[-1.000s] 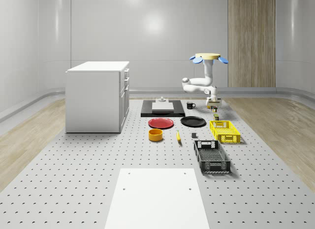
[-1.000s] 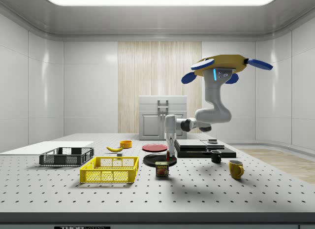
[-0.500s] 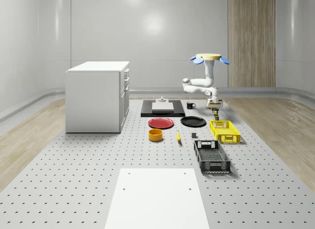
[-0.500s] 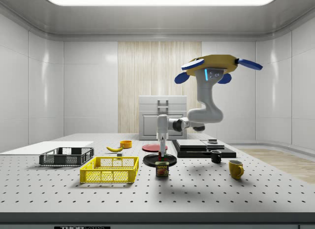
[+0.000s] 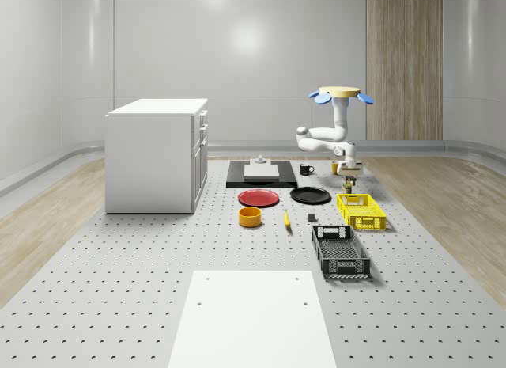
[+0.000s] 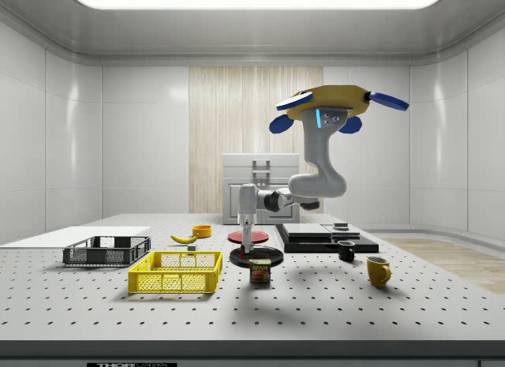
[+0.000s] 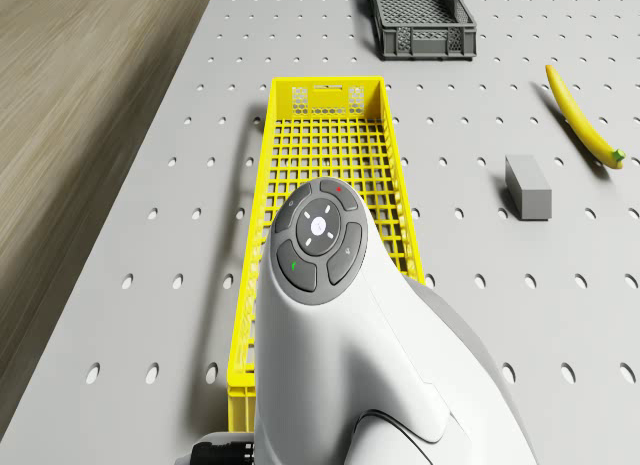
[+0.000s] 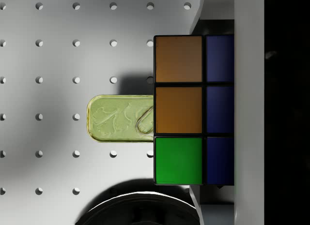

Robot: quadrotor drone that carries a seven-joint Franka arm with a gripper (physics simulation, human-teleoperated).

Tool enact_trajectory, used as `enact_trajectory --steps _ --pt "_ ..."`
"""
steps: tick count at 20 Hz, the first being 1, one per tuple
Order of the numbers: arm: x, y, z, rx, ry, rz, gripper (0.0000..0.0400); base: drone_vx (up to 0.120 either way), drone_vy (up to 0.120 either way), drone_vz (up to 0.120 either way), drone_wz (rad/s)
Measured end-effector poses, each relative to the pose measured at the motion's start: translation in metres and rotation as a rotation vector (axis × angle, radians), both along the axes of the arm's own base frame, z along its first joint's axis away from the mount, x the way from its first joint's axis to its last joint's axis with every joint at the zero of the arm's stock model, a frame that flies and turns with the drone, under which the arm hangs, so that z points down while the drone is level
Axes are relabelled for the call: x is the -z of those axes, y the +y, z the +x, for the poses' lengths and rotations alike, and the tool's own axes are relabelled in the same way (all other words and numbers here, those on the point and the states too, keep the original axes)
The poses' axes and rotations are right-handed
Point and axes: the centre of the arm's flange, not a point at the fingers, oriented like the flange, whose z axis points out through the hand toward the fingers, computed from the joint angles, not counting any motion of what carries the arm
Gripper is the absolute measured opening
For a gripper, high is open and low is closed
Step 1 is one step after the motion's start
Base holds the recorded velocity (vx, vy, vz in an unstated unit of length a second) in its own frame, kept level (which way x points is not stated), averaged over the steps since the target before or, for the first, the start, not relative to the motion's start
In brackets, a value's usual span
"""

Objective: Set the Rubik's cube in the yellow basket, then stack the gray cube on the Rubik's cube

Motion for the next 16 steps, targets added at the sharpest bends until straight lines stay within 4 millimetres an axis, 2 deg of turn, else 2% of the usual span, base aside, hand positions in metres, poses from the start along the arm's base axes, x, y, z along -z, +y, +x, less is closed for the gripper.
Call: enact_trajectory --steps 16 --pt "0.0 0.0 0.0 0.0 0.0 0.0 0.0325 0.12 0.0 0.0 0.0"
